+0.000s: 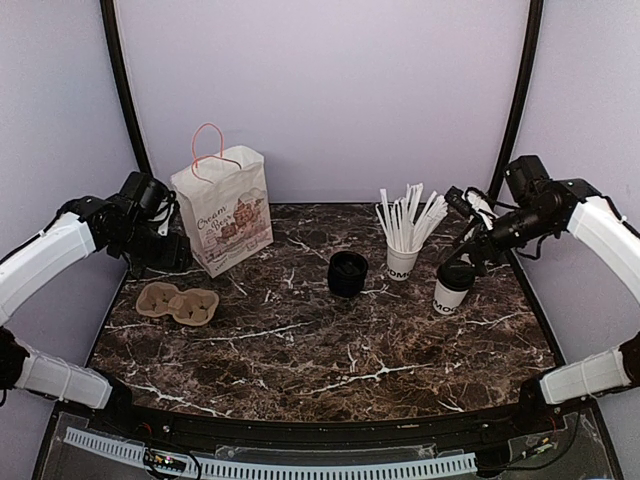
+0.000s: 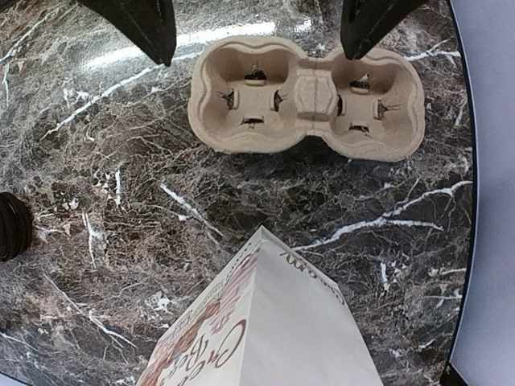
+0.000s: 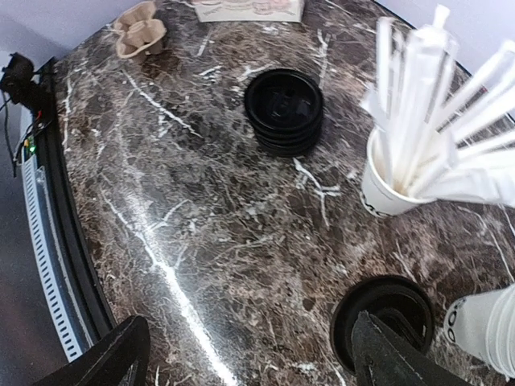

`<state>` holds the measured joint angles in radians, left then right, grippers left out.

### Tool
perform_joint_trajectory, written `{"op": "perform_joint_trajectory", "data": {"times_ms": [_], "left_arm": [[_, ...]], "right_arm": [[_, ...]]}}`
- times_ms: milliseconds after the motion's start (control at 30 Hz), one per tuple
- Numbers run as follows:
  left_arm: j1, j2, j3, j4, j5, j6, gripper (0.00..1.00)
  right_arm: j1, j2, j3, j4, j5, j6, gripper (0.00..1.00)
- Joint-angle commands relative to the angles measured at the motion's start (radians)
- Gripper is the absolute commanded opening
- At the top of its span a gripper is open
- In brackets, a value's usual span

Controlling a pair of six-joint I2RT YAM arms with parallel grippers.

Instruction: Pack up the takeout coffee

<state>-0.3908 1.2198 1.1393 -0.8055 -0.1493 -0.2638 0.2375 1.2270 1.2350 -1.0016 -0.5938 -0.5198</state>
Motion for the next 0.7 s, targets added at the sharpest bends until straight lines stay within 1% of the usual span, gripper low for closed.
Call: {"op": "perform_joint_trajectory", "data": {"times_ms": [0, 100, 133, 233, 267, 300, 333, 433, 467, 500, 533, 600, 667], "left_arm": [[0.037, -0.023, 0.007, 0.066, 0.096, 0.056, 0.73], [0.049, -0.011, 0.097, 0.129, 0.084, 0.108, 0.76], [0.055, 0.007, 0.156, 0.153, 0.085, 0.118, 0.76], [0.110, 0.075, 0.285, 0.165, 0.106, 0.140, 0.74], [0.143, 0.132, 0.368, 0.140, 0.109, 0.137, 0.72], [0.159, 0.161, 0.407, 0.127, 0.123, 0.133, 0.70], [0.187, 0.218, 0.481, 0.110, 0.129, 0.133, 0.70], [0.232, 0.340, 0.602, 0.108, 0.134, 0.153, 0.69], [0.259, 0.366, 0.662, 0.103, 0.184, 0.164, 0.69], [0.274, 0.428, 0.697, 0.096, 0.220, 0.168, 0.69], [0.298, 0.456, 0.759, 0.083, 0.300, 0.190, 0.69], [0.308, 0.540, 0.839, 0.067, 0.372, 0.239, 0.70], [0.312, 0.603, 0.892, 0.056, 0.402, 0.271, 0.70]], "right_arm": [[0.059, 0.014, 0.014, -0.030, -0.097, -0.067, 0.87], [0.074, 0.045, 0.041, -0.039, -0.110, -0.071, 0.85], [0.077, 0.051, 0.047, -0.037, -0.110, -0.071, 0.84], [0.084, 0.061, 0.048, -0.026, -0.116, -0.066, 0.83], [0.086, 0.061, 0.046, -0.024, -0.118, -0.065, 0.83], [0.088, 0.062, 0.041, -0.023, -0.119, -0.063, 0.82], [0.088, 0.058, 0.035, -0.021, -0.117, -0.061, 0.82], [0.088, 0.038, 0.004, -0.004, -0.109, -0.056, 0.82], [0.088, 0.032, -0.007, 0.003, -0.105, -0.056, 0.82], [0.089, 0.024, -0.017, 0.008, -0.099, -0.054, 0.82], [0.088, 0.018, -0.025, 0.012, -0.092, -0.054, 0.82], [0.087, 0.007, -0.040, 0.026, -0.076, -0.046, 0.82], [0.088, -0.002, -0.054, 0.026, -0.063, -0.040, 0.82]]}}
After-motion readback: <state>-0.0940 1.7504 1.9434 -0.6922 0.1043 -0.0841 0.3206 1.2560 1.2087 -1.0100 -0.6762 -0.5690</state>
